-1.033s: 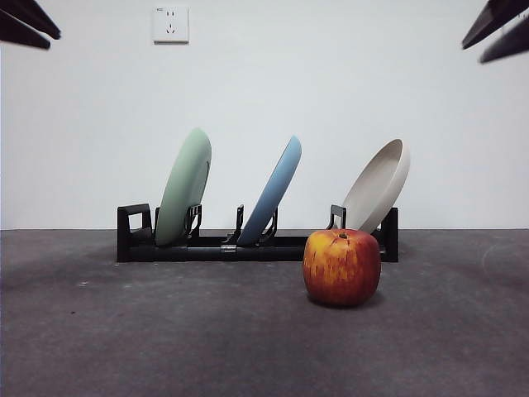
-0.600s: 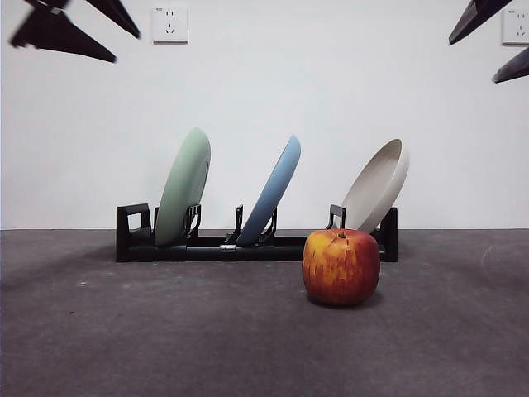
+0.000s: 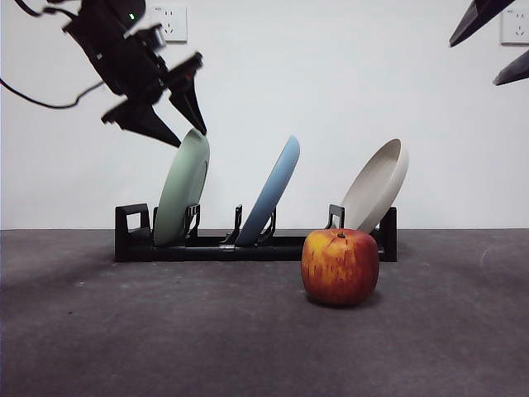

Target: Take the green plate from the plate rack,put the plate on the table,take the apple from the table,put the apple in the plate

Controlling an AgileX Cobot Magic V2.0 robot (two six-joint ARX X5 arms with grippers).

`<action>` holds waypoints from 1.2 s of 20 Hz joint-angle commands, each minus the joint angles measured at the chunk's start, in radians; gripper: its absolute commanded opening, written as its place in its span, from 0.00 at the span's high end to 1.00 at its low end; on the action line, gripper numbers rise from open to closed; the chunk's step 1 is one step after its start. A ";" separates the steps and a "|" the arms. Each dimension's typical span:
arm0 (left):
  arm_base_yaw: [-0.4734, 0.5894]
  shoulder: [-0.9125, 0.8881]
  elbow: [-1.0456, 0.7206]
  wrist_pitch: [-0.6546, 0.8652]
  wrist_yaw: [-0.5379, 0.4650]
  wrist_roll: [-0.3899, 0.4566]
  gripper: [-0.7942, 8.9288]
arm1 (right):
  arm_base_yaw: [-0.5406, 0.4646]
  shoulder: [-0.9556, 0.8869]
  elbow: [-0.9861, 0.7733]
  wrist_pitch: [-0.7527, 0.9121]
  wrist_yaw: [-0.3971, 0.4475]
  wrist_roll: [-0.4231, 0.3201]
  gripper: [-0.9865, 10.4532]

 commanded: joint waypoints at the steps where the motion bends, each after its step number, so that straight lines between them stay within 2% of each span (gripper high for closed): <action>1: -0.007 0.016 -0.002 0.014 -0.003 0.017 0.67 | 0.001 0.002 0.005 0.004 -0.001 0.010 0.62; 2: -0.007 0.017 -0.002 0.016 -0.002 0.016 0.67 | 0.001 0.002 0.005 0.004 -0.001 0.010 0.62; 5: -0.008 0.017 -0.002 0.014 0.011 0.024 0.93 | 0.001 0.002 0.005 0.004 0.000 0.010 0.62; 11: -0.008 -0.030 -0.002 0.008 0.048 0.042 0.93 | 0.001 0.002 0.005 0.004 0.001 0.009 0.62; 15: -0.016 -0.143 -0.002 -0.006 0.101 0.042 0.93 | 0.001 0.002 0.005 0.004 0.000 0.009 0.62; 17: -0.023 -0.225 -0.002 -0.062 0.127 0.047 0.93 | 0.001 0.002 0.005 0.005 0.001 0.009 0.62; 19: -0.040 -0.310 -0.002 -0.167 0.161 0.104 0.93 | 0.000 0.002 0.005 0.005 0.002 0.009 0.62; 22: -0.092 -0.428 -0.002 -0.402 0.153 0.264 0.93 | 0.000 0.002 0.005 0.005 0.003 0.009 0.62; 24: -0.156 -0.481 -0.002 -0.534 0.094 0.337 0.93 | 0.000 0.002 0.005 0.005 0.003 0.009 0.62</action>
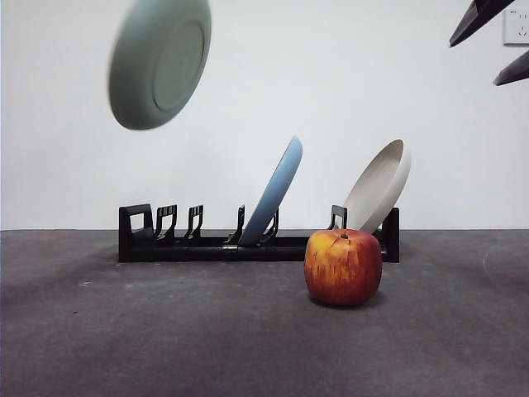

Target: Take the green plate from the plate rack,put the plate on the table,take the apple from the table,put the apple in the plate

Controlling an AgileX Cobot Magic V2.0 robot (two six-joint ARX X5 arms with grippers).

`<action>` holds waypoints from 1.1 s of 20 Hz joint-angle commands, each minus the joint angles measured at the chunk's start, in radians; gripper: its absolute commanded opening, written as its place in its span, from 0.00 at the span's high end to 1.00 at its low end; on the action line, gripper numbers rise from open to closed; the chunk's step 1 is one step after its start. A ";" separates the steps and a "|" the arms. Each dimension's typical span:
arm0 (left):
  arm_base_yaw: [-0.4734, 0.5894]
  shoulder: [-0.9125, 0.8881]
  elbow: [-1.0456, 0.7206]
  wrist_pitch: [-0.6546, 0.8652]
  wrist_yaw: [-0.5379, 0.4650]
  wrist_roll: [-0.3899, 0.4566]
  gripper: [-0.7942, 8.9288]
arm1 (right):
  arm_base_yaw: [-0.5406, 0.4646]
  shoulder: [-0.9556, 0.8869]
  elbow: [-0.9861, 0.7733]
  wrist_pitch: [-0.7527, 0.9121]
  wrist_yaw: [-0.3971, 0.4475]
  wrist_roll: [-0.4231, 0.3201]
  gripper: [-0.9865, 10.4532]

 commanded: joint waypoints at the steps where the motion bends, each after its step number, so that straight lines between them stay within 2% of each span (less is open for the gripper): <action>1: -0.078 -0.040 0.000 -0.110 -0.101 0.136 0.93 | 0.000 0.002 0.005 0.005 0.002 0.006 0.62; 4: -0.235 -0.054 -0.007 -0.191 -0.324 0.133 0.93 | 0.000 0.002 0.005 0.005 0.003 0.006 0.62; 7: -0.366 -0.054 -0.095 -0.164 -0.429 0.082 0.93 | 0.000 0.002 0.005 0.005 0.003 0.006 0.62; 9: -0.425 -0.054 -0.216 -0.082 -0.507 0.036 0.93 | 0.000 0.002 0.005 0.005 0.005 0.006 0.62; 13: -0.497 -0.053 -0.501 0.163 -0.576 -0.045 0.93 | 0.000 0.002 0.005 0.005 0.005 0.006 0.62; 17: -0.536 -0.045 -0.718 0.451 -0.591 -0.045 0.93 | 0.000 0.002 0.005 0.005 0.006 0.006 0.62; 20: -0.538 0.001 -0.770 0.494 -0.650 -0.039 0.93 | 0.000 0.002 0.005 0.006 0.009 0.006 0.62; 22: -0.537 0.048 -0.770 0.499 -0.659 -0.005 0.93 | 0.000 0.002 0.005 0.006 0.008 0.006 0.62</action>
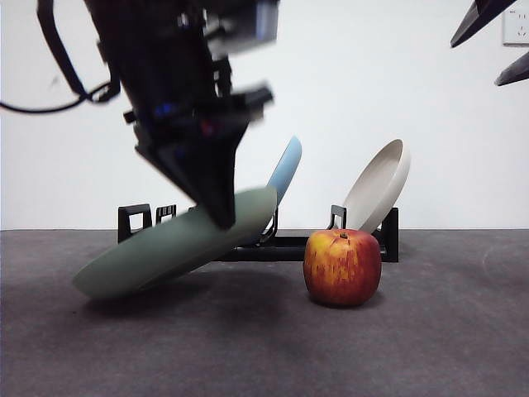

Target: Take the green plate from the plate rack,put the plate on the table,take the apple from the table,put the apple in the plate

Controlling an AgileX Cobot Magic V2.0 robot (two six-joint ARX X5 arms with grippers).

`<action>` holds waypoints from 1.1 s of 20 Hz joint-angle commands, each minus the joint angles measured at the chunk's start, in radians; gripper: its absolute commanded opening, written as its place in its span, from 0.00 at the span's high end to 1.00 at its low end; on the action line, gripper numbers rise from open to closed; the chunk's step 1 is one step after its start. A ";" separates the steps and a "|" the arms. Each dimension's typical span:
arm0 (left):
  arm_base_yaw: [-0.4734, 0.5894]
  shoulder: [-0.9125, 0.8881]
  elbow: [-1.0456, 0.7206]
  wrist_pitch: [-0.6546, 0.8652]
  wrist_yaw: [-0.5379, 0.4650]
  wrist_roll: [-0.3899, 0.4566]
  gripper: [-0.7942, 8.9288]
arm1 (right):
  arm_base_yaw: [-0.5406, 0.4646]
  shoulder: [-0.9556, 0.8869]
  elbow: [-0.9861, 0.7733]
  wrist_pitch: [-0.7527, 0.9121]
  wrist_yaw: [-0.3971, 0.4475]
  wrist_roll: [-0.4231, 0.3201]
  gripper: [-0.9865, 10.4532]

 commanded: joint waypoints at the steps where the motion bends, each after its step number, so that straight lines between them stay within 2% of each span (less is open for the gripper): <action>1: -0.001 0.056 -0.008 0.024 -0.003 0.041 0.93 | 0.000 0.002 0.005 0.005 0.002 0.006 0.62; 4: -0.004 0.093 -0.008 0.047 0.027 0.041 0.91 | 0.001 0.002 0.005 0.005 0.000 0.006 0.62; 5: -0.004 0.093 -0.007 0.048 0.026 0.042 0.85 | 0.001 0.002 0.005 0.005 -0.003 0.006 0.62; 7: -0.001 0.093 -0.007 0.047 0.018 0.040 0.60 | 0.002 0.002 0.005 0.005 -0.005 0.006 0.62; 8: 0.006 0.093 -0.007 0.047 0.018 0.033 0.53 | 0.003 0.002 0.005 0.005 -0.010 0.006 0.61; 11: 0.010 0.074 0.008 0.048 0.019 -0.040 0.53 | 0.023 0.002 0.007 0.005 -0.008 -0.005 0.60; 12: 0.010 0.041 0.010 0.064 0.019 -0.048 0.53 | 0.032 0.002 0.012 0.005 -0.008 -0.007 0.56; 14: 0.010 -0.055 0.012 0.086 0.019 -0.090 0.53 | 0.062 0.017 0.037 0.002 -0.005 -0.016 0.46; 16: 0.016 -0.183 0.016 0.087 0.011 -0.116 0.53 | 0.115 0.063 0.089 -0.027 0.015 -0.049 0.46; 19: 0.033 -0.398 0.016 0.082 -0.062 -0.124 0.53 | 0.229 0.187 0.208 -0.154 0.155 -0.145 0.46; 22: 0.061 -0.625 0.016 0.060 -0.208 -0.121 0.53 | 0.349 0.365 0.318 -0.253 0.288 -0.212 0.46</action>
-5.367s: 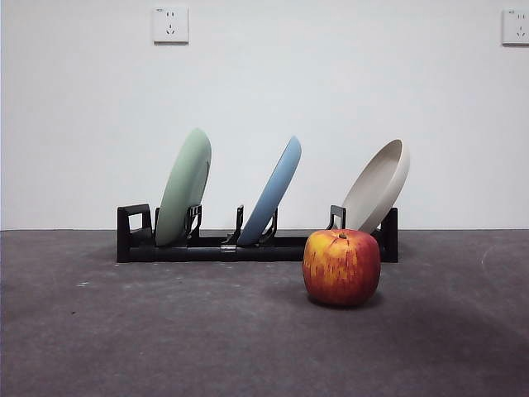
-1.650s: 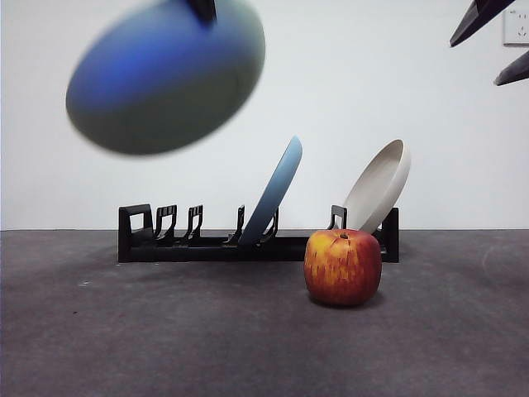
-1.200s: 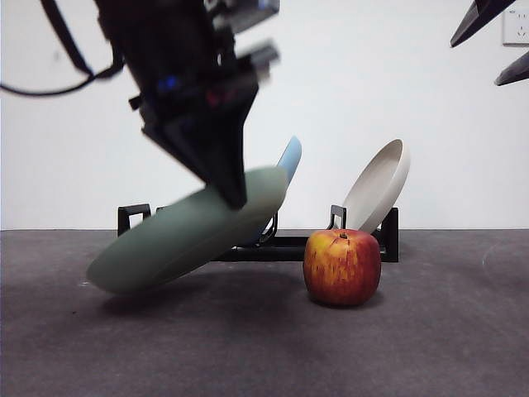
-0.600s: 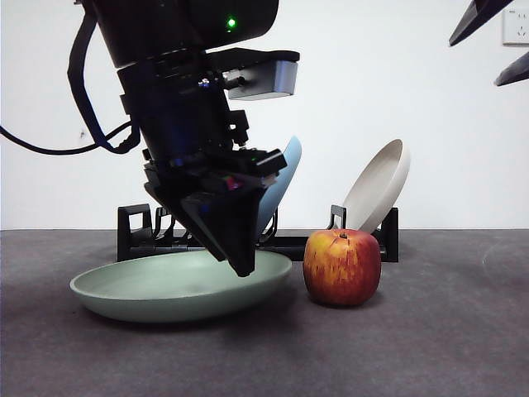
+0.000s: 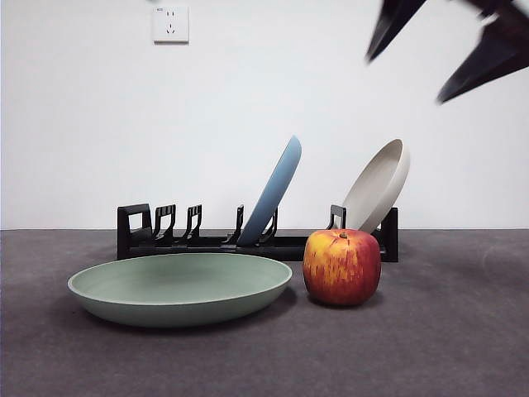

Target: Take the green plate from the plate rack,put the plate on the table,take the apple from the table,put the apple in the plate

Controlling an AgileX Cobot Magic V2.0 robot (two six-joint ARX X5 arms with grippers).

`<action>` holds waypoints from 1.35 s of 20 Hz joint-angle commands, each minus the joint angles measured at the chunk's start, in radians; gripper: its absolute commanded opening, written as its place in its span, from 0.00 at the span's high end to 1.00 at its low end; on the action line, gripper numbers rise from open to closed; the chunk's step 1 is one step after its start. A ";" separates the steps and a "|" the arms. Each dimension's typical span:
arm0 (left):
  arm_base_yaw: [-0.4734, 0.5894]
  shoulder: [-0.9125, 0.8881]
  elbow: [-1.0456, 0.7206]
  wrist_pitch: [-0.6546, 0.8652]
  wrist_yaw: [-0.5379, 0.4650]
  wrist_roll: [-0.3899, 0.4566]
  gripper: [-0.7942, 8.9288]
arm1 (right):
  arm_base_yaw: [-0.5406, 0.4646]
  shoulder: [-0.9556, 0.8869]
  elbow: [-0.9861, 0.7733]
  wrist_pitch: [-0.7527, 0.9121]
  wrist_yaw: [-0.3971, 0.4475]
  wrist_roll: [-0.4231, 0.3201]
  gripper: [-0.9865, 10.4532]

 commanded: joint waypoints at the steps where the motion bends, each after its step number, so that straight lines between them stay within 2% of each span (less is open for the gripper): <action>1: 0.023 -0.154 -0.003 -0.026 -0.109 -0.009 0.53 | 0.070 0.126 0.050 -0.022 0.082 -0.074 0.46; 4: 0.043 -0.333 -0.003 -0.089 -0.294 -0.002 0.53 | 0.150 0.284 0.093 -0.007 0.174 -0.094 0.46; 7: 0.043 -0.455 -0.003 -0.175 -0.422 -0.002 0.53 | 0.178 0.404 0.093 0.029 0.180 -0.105 0.46; 10: 0.043 -0.502 -0.003 -0.256 -0.466 -0.008 0.53 | 0.185 0.499 0.093 0.033 0.177 -0.105 0.46; 15: 0.043 -0.503 -0.003 -0.306 -0.465 -0.036 0.53 | 0.185 0.577 0.093 0.027 0.178 -0.104 0.47; 17: 0.042 -0.503 -0.003 -0.306 -0.465 -0.036 0.53 | 0.185 0.578 0.093 0.024 0.178 -0.101 0.55; 20: 0.042 -0.503 -0.003 -0.312 -0.464 -0.036 0.53 | 0.185 0.577 0.093 0.015 0.177 -0.093 0.94; 23: 0.041 -0.503 -0.003 -0.322 -0.464 -0.037 0.53 | 0.185 0.560 0.102 0.010 0.177 -0.092 0.92; 25: 0.041 -0.503 -0.003 -0.322 -0.463 -0.037 0.53 | 0.195 0.533 0.132 0.007 0.169 -0.063 0.92; 27: 0.041 -0.502 -0.003 -0.320 -0.463 -0.037 0.53 | 0.219 0.518 0.202 0.002 0.113 -0.051 0.92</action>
